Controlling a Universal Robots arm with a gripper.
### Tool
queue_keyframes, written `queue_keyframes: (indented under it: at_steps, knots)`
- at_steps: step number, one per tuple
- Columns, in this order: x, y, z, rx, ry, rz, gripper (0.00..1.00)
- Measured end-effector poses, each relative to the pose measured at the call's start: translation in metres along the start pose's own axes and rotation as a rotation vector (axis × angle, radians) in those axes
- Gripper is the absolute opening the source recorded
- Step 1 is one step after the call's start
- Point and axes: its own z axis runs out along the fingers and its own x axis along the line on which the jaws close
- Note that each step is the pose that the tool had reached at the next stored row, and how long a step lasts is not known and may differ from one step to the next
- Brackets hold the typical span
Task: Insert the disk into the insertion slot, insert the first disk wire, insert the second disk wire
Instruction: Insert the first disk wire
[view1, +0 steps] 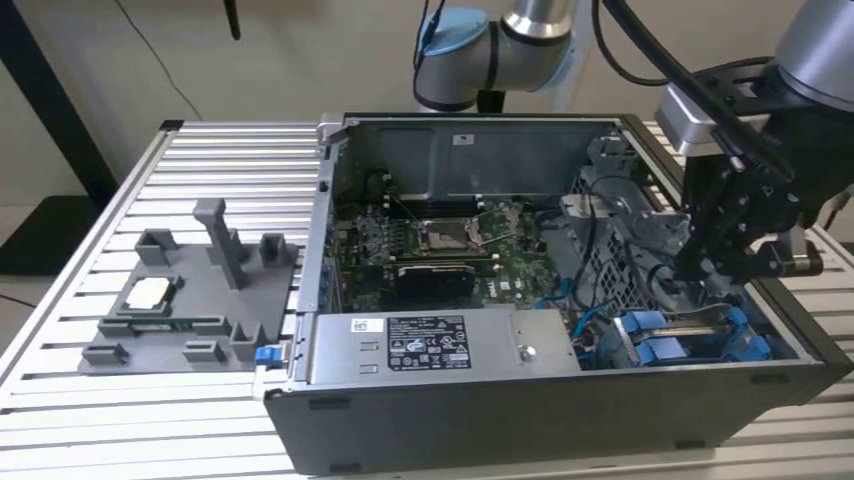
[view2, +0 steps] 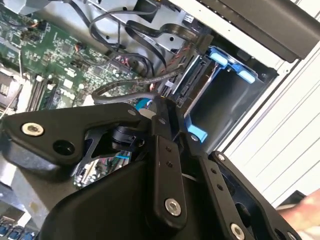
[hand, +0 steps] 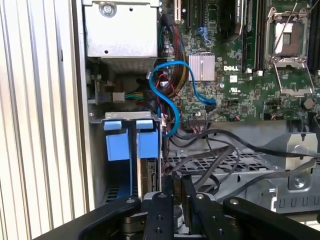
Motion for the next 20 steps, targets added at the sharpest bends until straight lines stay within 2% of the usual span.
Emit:
queue_keyframes:
  at_steps: [5, 9, 11, 20]
  knots:
    - [0.0001, -0.0081, 0.0036, 0.0000, 0.0287, -0.007, 0.19]
    - [0.0003, -0.0152, 0.0075, -0.0008, 0.0423, -0.013, 0.19]
    - [0.0004, -0.0158, 0.0090, -0.0010, 0.0444, -0.015, 0.19]
    - [0.0005, -0.0172, 0.0102, -0.0033, 0.0446, -0.015, 0.19]
